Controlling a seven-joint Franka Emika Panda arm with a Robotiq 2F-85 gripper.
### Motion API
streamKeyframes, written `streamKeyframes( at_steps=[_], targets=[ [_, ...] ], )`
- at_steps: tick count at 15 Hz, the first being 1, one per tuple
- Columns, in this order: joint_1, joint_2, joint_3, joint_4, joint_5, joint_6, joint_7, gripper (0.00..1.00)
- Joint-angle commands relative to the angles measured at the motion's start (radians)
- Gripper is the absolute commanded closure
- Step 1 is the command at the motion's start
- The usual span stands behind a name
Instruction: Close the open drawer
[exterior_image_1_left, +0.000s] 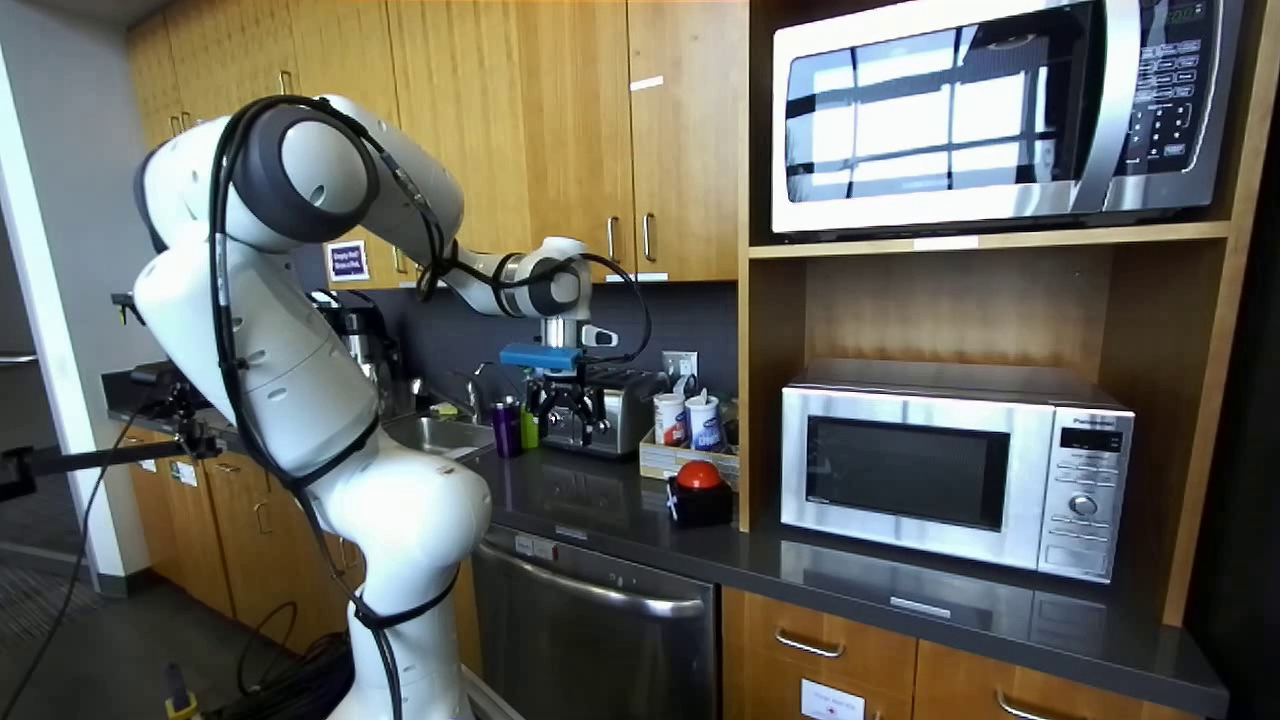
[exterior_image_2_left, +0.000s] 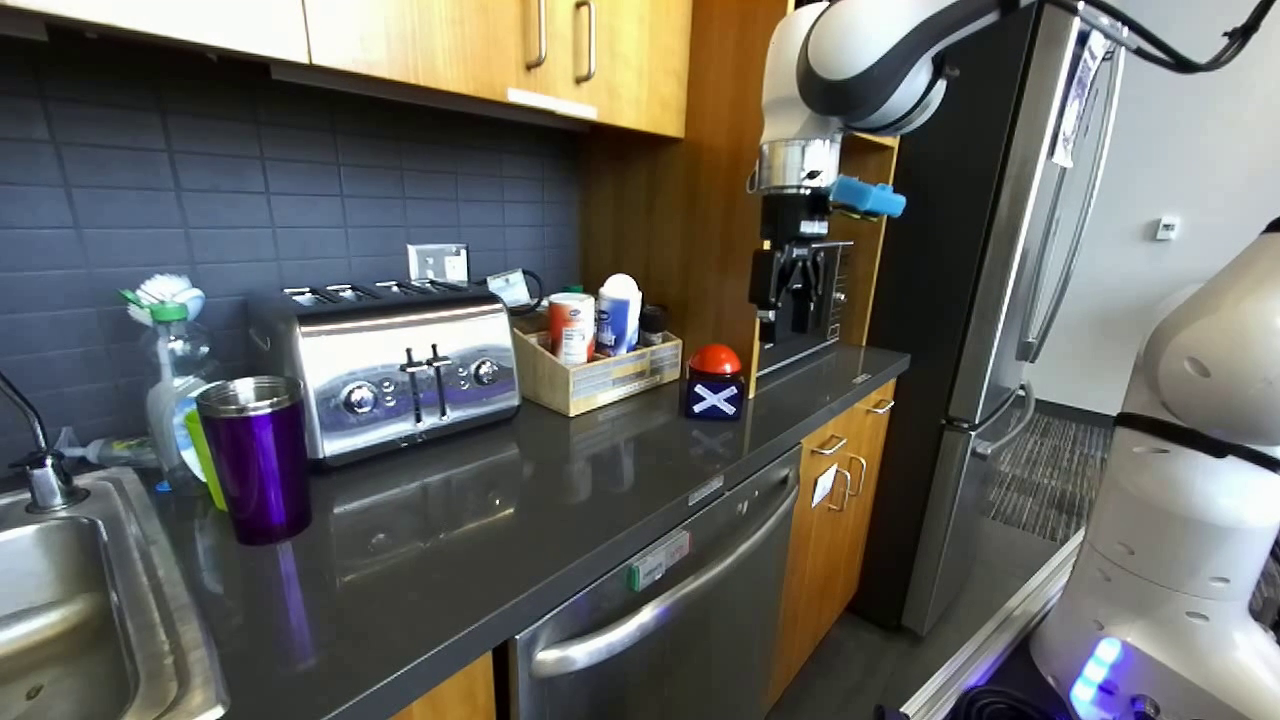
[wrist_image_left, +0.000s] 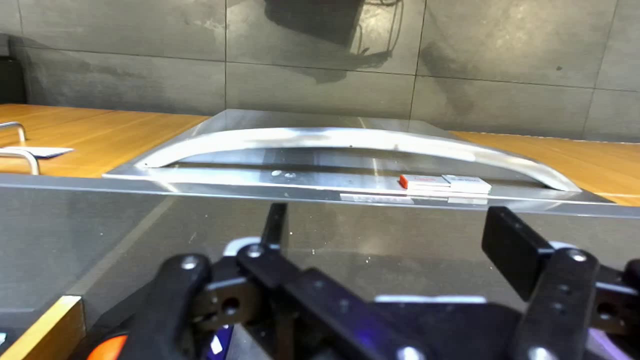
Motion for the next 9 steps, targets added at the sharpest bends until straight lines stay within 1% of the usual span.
streamKeyframes(
  at_steps=[1,9],
  targets=[
    [-0.001,-0.002,0.005,0.002,0.002,0.001,-0.001,0.00],
    [-0.001,-0.012,0.005,0.002,0.003,0.002,-0.001,0.00]
  ],
)
